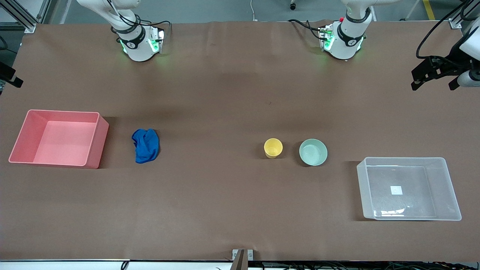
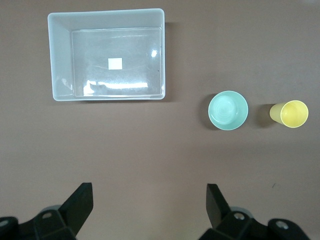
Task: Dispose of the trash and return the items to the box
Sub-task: 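Reach the right gripper toward the blue cloth while the left gripper reaches the bowl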
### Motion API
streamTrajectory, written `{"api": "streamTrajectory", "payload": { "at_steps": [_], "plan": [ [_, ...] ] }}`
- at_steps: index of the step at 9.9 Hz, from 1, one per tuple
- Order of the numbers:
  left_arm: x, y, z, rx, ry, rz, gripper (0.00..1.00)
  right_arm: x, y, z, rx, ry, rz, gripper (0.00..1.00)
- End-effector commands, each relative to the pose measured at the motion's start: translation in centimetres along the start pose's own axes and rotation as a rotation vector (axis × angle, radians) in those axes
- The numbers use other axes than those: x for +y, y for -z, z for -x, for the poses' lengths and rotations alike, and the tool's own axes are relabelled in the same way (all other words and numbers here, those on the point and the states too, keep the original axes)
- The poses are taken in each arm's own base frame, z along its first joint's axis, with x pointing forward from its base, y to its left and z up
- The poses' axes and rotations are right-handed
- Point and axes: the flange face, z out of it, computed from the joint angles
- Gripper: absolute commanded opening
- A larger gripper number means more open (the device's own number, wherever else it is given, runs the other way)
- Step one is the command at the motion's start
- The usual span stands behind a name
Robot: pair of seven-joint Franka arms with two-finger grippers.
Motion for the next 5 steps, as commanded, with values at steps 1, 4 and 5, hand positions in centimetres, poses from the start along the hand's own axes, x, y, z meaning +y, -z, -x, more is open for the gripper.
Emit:
{"api": "streamTrajectory", "payload": {
  "at_steps": [1, 4, 5],
  "plan": [
    [0.2, -1.6, -0.4, -0.041, -0.013, -0.005, 1.00, 0.2, 0.0, 0.0, -0.003, 0.002, -0.002, 1.00],
    [1.7, -7.6, -3.7, -0.092, -0.024, 0.049, 1.00, -0.5, -0.4, 0.1, -0.026, 0.000, -0.001, 1.00],
    [3.0, -11.6, -4.8, -0.106, -0.035, 0.058, 1.00, -1.8, -1.0, -0.3, -0.033, -0.014, 0.002, 1.00]
  ]
}}
